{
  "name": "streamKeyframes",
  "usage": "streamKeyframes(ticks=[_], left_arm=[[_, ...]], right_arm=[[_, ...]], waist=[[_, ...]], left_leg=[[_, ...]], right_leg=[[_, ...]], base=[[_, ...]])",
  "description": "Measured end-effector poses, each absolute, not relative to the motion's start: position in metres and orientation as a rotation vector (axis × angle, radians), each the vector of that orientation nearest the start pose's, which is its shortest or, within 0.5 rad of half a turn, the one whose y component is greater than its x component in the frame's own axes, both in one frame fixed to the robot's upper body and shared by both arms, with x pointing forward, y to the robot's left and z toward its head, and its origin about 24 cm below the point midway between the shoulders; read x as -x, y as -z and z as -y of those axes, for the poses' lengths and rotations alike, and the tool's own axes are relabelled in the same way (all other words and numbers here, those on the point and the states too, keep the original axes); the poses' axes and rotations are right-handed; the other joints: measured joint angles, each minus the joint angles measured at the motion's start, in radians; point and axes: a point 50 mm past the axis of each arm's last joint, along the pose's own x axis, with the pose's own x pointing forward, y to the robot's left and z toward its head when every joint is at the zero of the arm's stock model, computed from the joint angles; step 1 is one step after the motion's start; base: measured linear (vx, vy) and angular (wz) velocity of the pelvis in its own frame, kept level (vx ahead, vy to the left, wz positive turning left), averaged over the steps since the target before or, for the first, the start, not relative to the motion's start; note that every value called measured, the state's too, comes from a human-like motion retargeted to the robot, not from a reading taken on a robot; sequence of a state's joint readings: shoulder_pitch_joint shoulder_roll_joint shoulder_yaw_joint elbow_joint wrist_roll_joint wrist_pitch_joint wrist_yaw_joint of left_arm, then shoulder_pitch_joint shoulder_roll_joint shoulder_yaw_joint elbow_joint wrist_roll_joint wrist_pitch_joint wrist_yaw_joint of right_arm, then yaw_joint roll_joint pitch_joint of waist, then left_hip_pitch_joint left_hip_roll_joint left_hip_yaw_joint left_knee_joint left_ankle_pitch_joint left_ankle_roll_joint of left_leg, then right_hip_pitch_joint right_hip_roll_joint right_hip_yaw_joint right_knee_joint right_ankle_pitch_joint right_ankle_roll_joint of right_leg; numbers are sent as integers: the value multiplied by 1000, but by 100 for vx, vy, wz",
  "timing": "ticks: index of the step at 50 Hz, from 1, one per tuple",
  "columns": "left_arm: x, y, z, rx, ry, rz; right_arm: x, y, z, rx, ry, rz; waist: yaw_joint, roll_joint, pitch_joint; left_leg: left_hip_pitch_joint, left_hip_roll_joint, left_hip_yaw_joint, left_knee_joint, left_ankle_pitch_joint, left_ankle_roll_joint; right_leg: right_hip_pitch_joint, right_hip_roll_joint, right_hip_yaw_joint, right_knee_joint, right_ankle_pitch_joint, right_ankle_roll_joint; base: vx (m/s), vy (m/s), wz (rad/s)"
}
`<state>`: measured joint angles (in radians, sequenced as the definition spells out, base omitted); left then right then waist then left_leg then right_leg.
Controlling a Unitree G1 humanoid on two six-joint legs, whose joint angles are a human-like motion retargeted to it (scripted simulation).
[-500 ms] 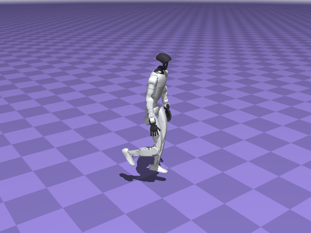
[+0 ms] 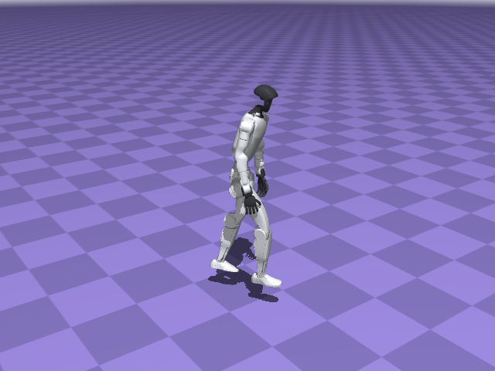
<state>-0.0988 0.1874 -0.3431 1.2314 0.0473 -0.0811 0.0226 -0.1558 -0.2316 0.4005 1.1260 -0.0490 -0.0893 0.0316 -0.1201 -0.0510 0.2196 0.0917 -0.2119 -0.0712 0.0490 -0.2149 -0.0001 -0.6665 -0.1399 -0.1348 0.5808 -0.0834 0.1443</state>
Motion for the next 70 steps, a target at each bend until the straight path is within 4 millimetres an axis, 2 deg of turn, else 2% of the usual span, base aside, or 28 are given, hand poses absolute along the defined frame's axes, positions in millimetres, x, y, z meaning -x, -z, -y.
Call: streamKeyframes(ticks=[3,7,12,15,18,21,23,25,31,35,39,42,45,48,50,52,55,57,59,61,63,66,70], left_arm=[[-122,160,-191,-449,232,-1088],[-112,163,-190,-457,250,-1121],[-100,167,-188,-440,249,-1160],[-93,169,-185,-425,246,-1179],[-87,170,-182,-418,254,-1184],[-90,169,-181,-421,266,-1162],[-96,167,-181,-429,273,-1136],[-100,165,-180,-439,278,-1108],[-120,157,-181,-477,287,-1020],[-127,154,-181,-497,291,-991],[-125,155,-183,-505,292,-1004],[-117,158,-186,-496,289,-1042],[-104,162,-188,-472,289,-1095],[-94,165,-191,-445,289,-1147],[-79,169,-191,-431,288,-1196],[-74,170,-197,-413,282,-1242],[-55,174,-196,-394,281,-1322],[-47,175,-199,-392,275,-1361],[-49,175,-200,-393,269,-1376],[-57,175,-202,-403,261,-1367],[-71,172,-203,-420,255,-1336],[-95,167,-204,-442,243,-1265],[-128,157,-203,-447,217,-1139]], right_arm=[[-173,138,185,496,-315,-901],[-174,137,185,526,-325,-896],[-170,140,189,571,-329,-920],[-164,142,193,596,-333,-942],[-158,145,196,615,-340,-962],[-155,145,200,633,-346,-971],[-153,145,204,644,-346,-977],[-149,146,207,656,-344,-986],[-147,145,214,687,-343,-988],[-151,142,216,701,-349,-962],[-157,139,216,695,-357,-926],[-159,136,214,682,-371,-905],[-159,135,214,670,-389,-896],[-160,133,216,659,-397,-895],[-154,135,216,650,-403,-909],[-157,134,217,631,-411,-920],[-146,141,213,601,-421,-970],[-140,146,211,587,-428,-1012],[-138,148,211,577,-436,-1053],[-137,150,210,570,-447,-1085],[-137,151,208,565,-460,-1106],[-136,153,206,554,-474,-1127],[-132,154,202,519,-472,-1137]], waist=[[10,-9,-14],[24,-1,-25],[33,35,-23],[43,72,-15],[58,115,-9],[81,156,-5],[99,168,-5],[117,173,-8],[175,156,-9],[210,138,6],[232,120,27],[236,105,34],[215,72,24],[185,27,1],[166,4,-15],[174,10,-16],[149,-30,-52],[138,-42,-64],[128,-49,-64],[119,-50,-61],[110,-46,-60],[88,-40,-63],[49,-26,-64]], left_leg=[[18,-1,0,14,-33,8],[43,10,-6,63,-82,10],[53,35,-28,214,-108,-19],[28,54,-59,377,-62,-72],[-37,79,-75,608,28,-139],[-137,104,-81,861,147,-206],[-214,116,-72,1015,204,-230],[-294,138,-54,1156,209,-219],[-542,224,0,1399,67,-103],[-658,249,25,1357,42,-82],[-699,247,46,1157,130,-128],[-682,228,49,932,289,-197],[-626,172,72,647,514,-262],[-539,98,141,365,712,-262],[-508,66,165,323,738,-262],[-452,80,176,301,739,-262],[-378,54,135,202,734,-262],[-364,53,125,238,604,-210],[-360,47,138,293,420,-119],[-361,46,148,335,268,-50],[-357,46,145,338,183,-12],[-324,35,122,285,140,7],[-245,23,70,172,142,-4]], right_leg=[[-11,1,-28,-83,49,11],[8,10,-69,-119,87,-4],[46,37,-87,-39,34,-65],[85,81,-78,-2,-26,-109],[134,140,-68,5,-70,-150],[196,202,-58,-22,-105,-186],[239,230,-46,-41,-130,-202],[282,248,-35,-49,-161,-210],[442,278,6,-117,-233,-207],[555,282,38,-127,-298,-204],[653,262,58,-86,-383,-207],[703,233,54,-17,-451,-214],[724,172,28,91,-525,-214],[716,83,-7,224,-622,-207],[719,37,-29,335,-691,-199],[721,47,-5,434,-716,-200],[672,19,15,638,-714,-177],[636,12,33,778,-639,-150],[579,-6,52,930,-536,-124],[495,-28,63,1079,-436,-116],[387,-51,68,1198,-362,-128],[225,-88,71,1310,-327,-158],[37,-114,64,1357,-339,-191]], base=[[39,-7,-16],[45,-11,-14],[51,-15,-9],[51,-17,-25],[49,-14,-30],[47,-10,-32],[46,-6,-28],[46,-5,-19],[45,-3,-15],[45,-2,-21],[46,-1,-17],[45,2,6],[45,11,46],[47,20,55],[52,15,22],[53,9,-25],[50,-2,1],[52,3,-15],[52,11,-22],[51,13,-18],[50,13,-6],[49,11,17],[47,7,40]])
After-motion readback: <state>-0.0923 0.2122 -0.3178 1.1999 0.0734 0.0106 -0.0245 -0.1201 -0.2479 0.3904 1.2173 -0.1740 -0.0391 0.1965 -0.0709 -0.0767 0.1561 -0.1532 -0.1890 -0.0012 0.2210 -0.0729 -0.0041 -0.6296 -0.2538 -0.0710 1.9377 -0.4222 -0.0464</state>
